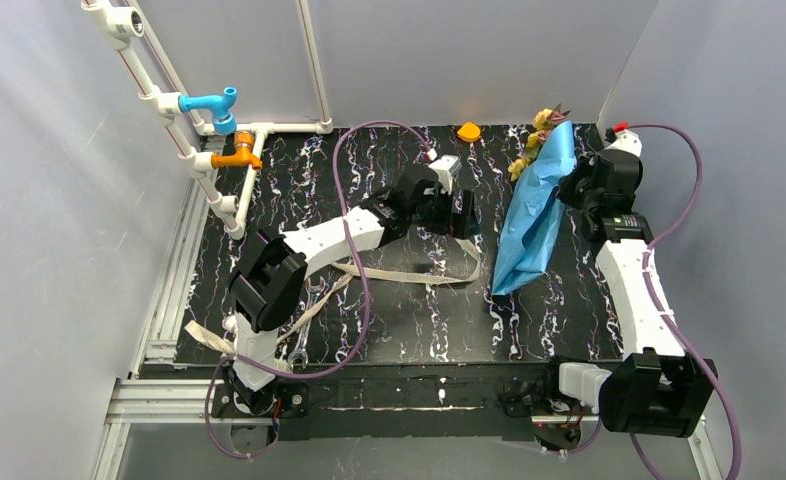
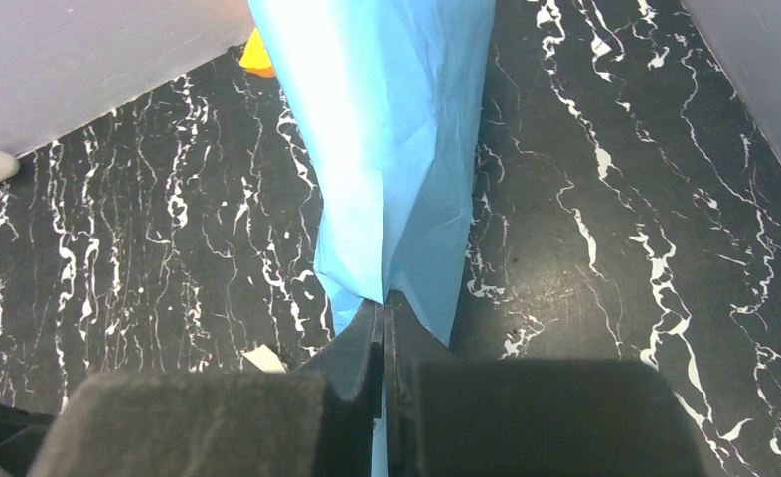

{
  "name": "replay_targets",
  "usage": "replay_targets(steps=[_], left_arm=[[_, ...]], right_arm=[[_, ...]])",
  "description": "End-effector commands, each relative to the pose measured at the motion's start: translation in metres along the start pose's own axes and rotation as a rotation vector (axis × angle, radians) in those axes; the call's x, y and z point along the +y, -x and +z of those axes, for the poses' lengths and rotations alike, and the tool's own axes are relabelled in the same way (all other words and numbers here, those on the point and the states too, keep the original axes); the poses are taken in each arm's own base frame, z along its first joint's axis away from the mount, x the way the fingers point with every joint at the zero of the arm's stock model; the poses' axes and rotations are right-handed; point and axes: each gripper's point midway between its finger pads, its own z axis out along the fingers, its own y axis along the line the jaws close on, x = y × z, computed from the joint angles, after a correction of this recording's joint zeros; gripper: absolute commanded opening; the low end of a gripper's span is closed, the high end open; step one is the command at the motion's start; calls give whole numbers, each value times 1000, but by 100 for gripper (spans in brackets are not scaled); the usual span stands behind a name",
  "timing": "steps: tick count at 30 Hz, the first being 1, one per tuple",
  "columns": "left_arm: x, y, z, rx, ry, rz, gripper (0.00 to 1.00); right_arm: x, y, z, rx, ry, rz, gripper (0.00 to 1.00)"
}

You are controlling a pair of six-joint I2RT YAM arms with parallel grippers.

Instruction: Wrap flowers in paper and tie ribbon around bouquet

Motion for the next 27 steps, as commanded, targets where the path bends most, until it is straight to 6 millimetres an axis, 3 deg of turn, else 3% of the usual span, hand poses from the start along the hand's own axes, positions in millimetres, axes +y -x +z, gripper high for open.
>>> replay_targets(steps=[1,10,15,19,20,21,22,23,27], left_arm=[[5,9,-24,-41,46,38,98],[20,-1,-47,-51,112,38,98],[42,1,-81,-96,187,6,98],[64,6,-126,-147,262,-23,98],[76,4,-151,-150,308,-34,98],[93,-1,-191,-158,391,-57,98],[98,-5,-212,-161,429,-63,98],[98,-5,-236,-185,461,-63,98],[107,-21,-290,-207,569,-74,98]], right_arm=[[33,49,-23,-142,109,-10,1],[90,54,-42,-173,284,-60,1],[130,45,-53,-161,367,-65,1],[168,34,-64,-153,431,-64,1],[192,23,-73,-135,487,-46,1],[228,1,-85,-106,557,-11,1],[246,-12,-90,-95,566,-18,1],[276,-22,-106,-101,613,-22,1],[361,-62,-159,-90,704,-24,1]])
